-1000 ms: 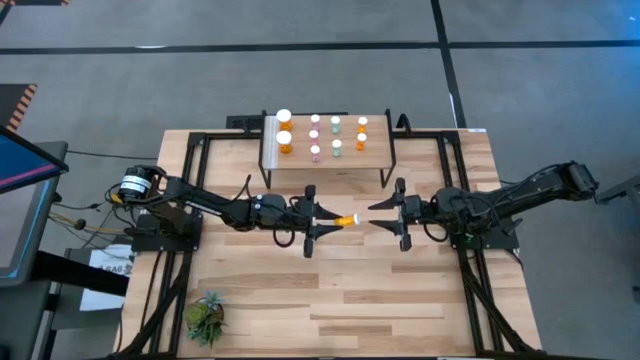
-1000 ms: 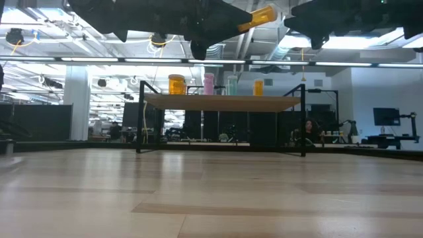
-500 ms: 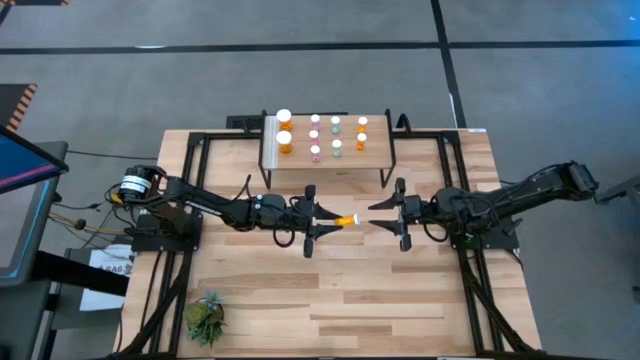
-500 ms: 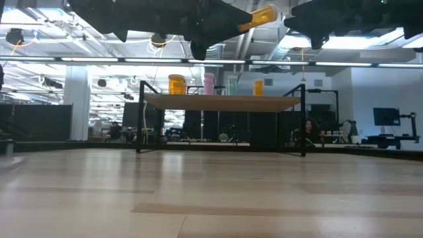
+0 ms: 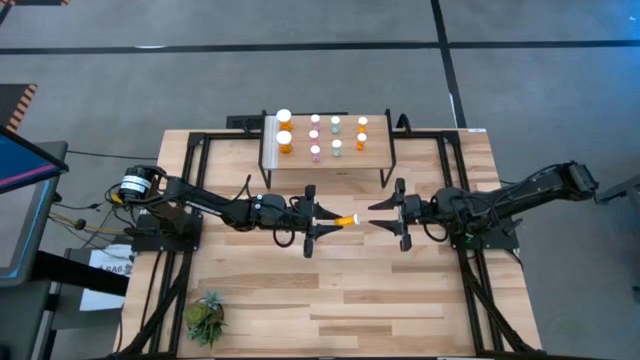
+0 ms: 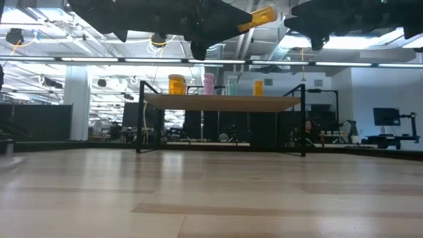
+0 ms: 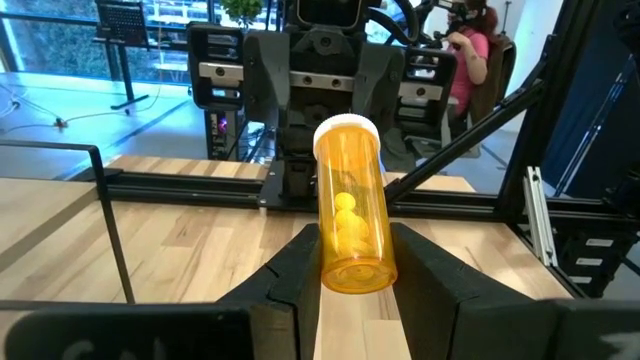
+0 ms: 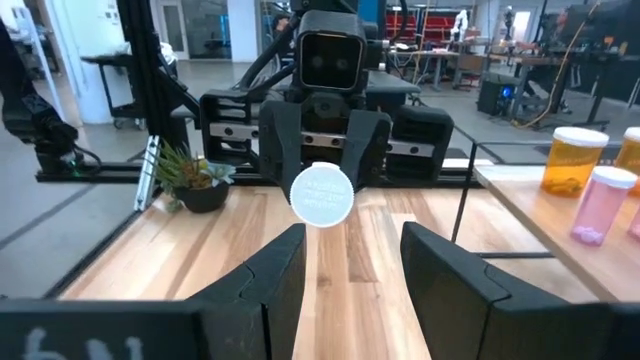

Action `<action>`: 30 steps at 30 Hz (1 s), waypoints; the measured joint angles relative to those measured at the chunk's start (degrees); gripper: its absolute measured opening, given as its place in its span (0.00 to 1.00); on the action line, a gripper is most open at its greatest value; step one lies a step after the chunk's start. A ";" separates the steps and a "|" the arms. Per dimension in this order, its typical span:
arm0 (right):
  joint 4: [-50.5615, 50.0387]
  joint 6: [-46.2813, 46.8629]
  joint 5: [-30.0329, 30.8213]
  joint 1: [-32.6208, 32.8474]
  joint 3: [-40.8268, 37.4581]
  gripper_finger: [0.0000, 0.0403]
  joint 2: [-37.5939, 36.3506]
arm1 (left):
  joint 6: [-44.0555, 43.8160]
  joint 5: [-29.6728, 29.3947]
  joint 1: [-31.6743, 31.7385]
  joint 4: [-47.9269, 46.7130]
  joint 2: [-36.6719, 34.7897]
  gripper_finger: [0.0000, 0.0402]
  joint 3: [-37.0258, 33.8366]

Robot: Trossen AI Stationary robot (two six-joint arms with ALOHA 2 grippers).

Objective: Pick and place medicine bottles onto shelf by color
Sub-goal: Put the small orange pill bottle on the shelf aligned with the other small orange pill bottles

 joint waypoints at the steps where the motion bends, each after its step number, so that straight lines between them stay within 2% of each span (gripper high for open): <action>1: 0.00 0.93 0.00 0.00 0.00 0.46 0.00 | 0.00 0.00 0.00 0.00 0.00 0.22 0.00; 6: 0.00 2.10 -0.02 0.24 0.00 0.50 0.00 | 0.00 0.00 0.01 -0.01 0.00 0.22 0.00; 14: 5.38 2.23 -0.08 1.16 0.00 0.69 4.86 | 0.00 0.00 0.00 0.00 0.00 0.22 0.00; 18: 8.70 2.23 -0.10 0.36 0.36 0.76 7.89 | -0.47 0.02 0.00 0.00 0.00 0.22 0.00; 30: 9.05 5.39 -0.13 -0.44 3.74 0.77 13.60 | -0.50 0.02 0.02 -0.07 0.00 0.22 0.00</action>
